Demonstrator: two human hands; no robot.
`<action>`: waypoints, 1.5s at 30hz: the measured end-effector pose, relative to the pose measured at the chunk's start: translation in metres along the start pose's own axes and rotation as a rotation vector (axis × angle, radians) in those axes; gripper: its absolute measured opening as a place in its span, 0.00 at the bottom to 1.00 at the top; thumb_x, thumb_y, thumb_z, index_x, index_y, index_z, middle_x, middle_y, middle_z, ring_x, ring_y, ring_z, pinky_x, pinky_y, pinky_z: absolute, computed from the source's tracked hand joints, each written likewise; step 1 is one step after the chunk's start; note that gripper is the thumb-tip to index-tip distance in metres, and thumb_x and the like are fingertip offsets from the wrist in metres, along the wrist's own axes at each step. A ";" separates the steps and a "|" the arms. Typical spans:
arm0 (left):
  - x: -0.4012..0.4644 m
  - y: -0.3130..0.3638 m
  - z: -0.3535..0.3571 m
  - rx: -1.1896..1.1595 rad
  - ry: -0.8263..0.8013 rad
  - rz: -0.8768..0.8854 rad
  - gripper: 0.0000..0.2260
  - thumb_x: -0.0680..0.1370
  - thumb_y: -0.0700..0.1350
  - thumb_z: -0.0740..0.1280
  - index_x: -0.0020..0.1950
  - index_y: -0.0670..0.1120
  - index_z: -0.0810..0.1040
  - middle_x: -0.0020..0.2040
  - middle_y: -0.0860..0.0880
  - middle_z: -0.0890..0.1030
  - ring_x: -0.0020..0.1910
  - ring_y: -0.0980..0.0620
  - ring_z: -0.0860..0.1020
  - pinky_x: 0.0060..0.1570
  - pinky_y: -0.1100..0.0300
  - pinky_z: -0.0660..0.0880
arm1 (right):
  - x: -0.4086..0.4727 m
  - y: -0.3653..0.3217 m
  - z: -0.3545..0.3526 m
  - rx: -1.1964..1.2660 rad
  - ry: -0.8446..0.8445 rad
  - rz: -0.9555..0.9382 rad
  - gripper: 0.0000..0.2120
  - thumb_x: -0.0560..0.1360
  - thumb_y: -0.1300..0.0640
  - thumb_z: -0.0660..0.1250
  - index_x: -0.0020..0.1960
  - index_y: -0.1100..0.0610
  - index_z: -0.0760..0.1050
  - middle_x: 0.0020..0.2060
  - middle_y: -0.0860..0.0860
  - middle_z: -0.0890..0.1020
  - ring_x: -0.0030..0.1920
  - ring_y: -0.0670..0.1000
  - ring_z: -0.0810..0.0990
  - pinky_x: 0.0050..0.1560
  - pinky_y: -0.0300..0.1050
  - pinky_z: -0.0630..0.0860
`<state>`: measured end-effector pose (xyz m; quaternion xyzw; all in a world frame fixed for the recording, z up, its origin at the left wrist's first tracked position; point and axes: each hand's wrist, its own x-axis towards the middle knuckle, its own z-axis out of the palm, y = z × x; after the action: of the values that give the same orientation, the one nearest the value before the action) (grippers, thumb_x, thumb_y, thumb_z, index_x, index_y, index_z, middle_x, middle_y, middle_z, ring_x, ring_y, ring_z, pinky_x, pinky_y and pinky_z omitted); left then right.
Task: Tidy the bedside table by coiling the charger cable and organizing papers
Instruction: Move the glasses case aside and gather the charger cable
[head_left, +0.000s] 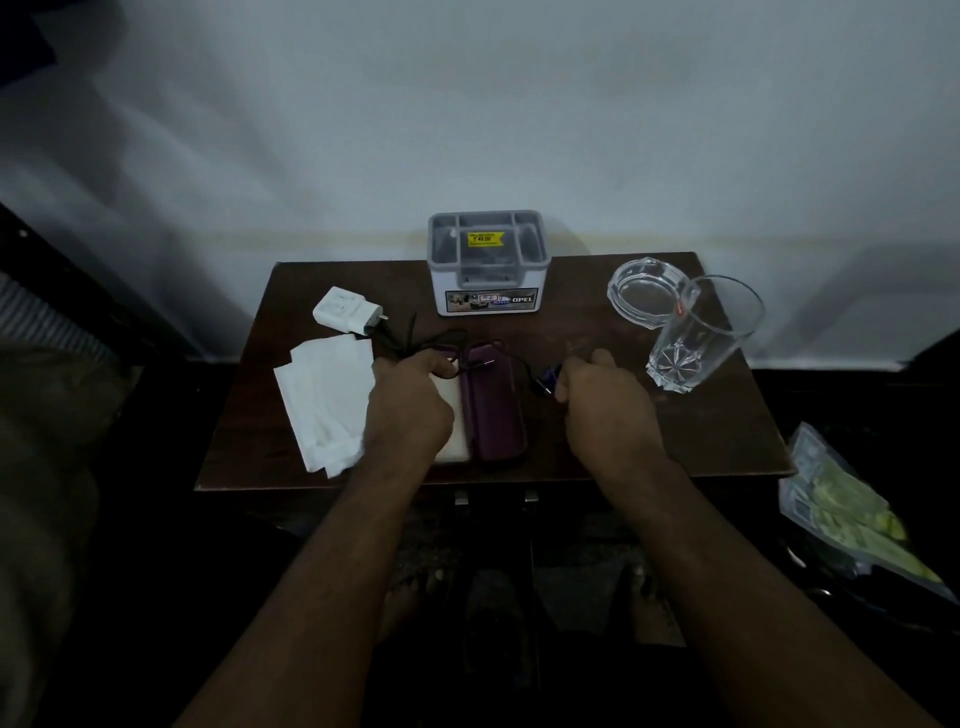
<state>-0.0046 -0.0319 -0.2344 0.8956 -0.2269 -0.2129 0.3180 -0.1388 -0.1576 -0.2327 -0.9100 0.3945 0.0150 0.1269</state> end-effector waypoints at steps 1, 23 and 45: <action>0.000 0.000 0.000 0.009 -0.018 0.012 0.28 0.72 0.26 0.63 0.65 0.49 0.80 0.62 0.32 0.73 0.53 0.34 0.79 0.55 0.49 0.78 | 0.000 -0.001 0.000 0.001 0.004 0.005 0.15 0.77 0.67 0.62 0.62 0.57 0.74 0.61 0.58 0.74 0.56 0.62 0.80 0.57 0.54 0.78; 0.000 0.002 -0.013 -0.479 -0.330 -0.113 0.47 0.72 0.29 0.70 0.81 0.61 0.53 0.48 0.46 0.81 0.36 0.50 0.79 0.26 0.62 0.75 | 0.014 -0.034 0.019 0.996 -0.122 0.050 0.11 0.75 0.64 0.68 0.55 0.55 0.81 0.40 0.52 0.86 0.31 0.45 0.83 0.35 0.41 0.76; 0.005 -0.010 0.003 -0.185 -0.277 -0.016 0.27 0.79 0.40 0.63 0.75 0.61 0.65 0.58 0.45 0.82 0.49 0.42 0.82 0.45 0.55 0.78 | 0.002 -0.056 0.032 0.918 -0.227 0.085 0.19 0.80 0.65 0.65 0.70 0.53 0.73 0.60 0.52 0.82 0.60 0.52 0.81 0.65 0.54 0.78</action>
<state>0.0009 -0.0292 -0.2449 0.8262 -0.2408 -0.3570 0.3633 -0.0948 -0.1140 -0.2514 -0.7356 0.3808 -0.0566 0.5574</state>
